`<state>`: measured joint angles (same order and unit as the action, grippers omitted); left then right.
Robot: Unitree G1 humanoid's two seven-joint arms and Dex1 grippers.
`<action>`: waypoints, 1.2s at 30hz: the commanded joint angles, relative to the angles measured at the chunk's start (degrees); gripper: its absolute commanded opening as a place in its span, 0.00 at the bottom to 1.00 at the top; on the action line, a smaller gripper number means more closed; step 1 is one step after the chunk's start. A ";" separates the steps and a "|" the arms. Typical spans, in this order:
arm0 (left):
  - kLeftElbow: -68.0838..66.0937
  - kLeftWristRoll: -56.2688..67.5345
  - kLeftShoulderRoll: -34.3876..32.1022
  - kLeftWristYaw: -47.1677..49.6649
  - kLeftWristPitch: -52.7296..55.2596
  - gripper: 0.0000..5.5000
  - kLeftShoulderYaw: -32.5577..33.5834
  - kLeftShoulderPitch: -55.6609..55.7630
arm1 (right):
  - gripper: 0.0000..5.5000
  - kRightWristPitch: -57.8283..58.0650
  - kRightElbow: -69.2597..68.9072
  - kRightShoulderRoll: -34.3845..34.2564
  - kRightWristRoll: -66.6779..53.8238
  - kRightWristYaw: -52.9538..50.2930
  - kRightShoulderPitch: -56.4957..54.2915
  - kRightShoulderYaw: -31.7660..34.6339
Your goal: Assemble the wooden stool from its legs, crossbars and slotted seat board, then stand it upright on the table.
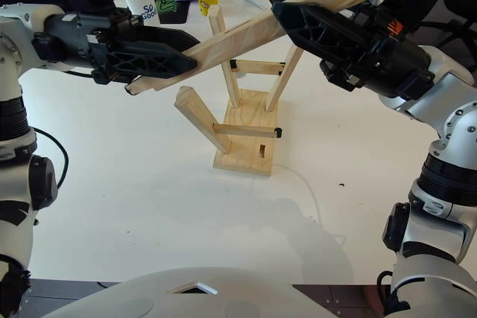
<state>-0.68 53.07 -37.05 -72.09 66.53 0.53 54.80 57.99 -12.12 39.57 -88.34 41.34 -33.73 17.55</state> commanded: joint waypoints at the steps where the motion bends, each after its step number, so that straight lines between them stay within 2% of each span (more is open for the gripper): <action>1: 1.01 -1.10 -0.73 0.71 -2.20 0.37 0.59 -1.32 | 0.39 1.04 -0.04 0.71 -0.61 2.44 0.82 0.23; 8: 0.56 -0.16 -0.11 2.00 -1.88 0.37 1.82 -0.78 | 0.39 1.04 0.42 1.03 0.09 3.15 1.04 0.38; 9: 0.43 -0.02 -0.01 2.23 -1.96 0.44 2.04 -0.64 | 0.39 1.08 0.35 1.06 0.20 3.33 1.10 0.30; 10: 0.32 0.17 0.08 2.41 -1.95 0.46 2.26 -0.54 | 0.39 1.09 0.31 1.05 0.30 3.44 1.15 0.23; 16: -1.26 2.82 0.91 5.34 0.23 0.46 5.73 0.91 | 0.39 0.41 1.38 0.58 2.17 2.98 1.19 0.49; 23: 1.26 -0.11 -3.32 8.39 -2.95 0.46 8.06 -1.29 | 0.39 2.83 0.73 2.97 1.28 4.94 2.77 1.51; 26: 8.42 -8.33 -7.54 9.54 -10.41 0.46 4.36 -8.67 | 0.39 4.68 1.92 6.05 -0.63 6.26 3.13 3.75; 29: 12.76 -12.62 -8.33 12.68 -16.18 0.46 6.51 -18.50 | 0.39 6.88 5.48 10.81 -3.48 8.02 3.96 8.91; 31: 15.53 -16.00 -10.90 12.92 -19.24 0.46 7.46 -28.90 | 0.39 8.26 8.24 14.08 -5.52 8.87 4.92 12.97; 34: 18.63 -22.36 -16.58 11.01 -23.50 0.46 5.36 -47.03 | 0.39 10.13 10.01 17.82 -6.17 10.37 7.42 17.54; 36: 19.42 -24.34 -16.67 10.75 -25.15 0.46 2.77 -54.54 | 0.39 10.35 11.27 18.83 -6.74 10.21 8.09 19.53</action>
<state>16.36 32.57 -51.10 -60.29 44.41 6.92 11.77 67.11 -2.25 55.42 -93.23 50.60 -26.94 33.27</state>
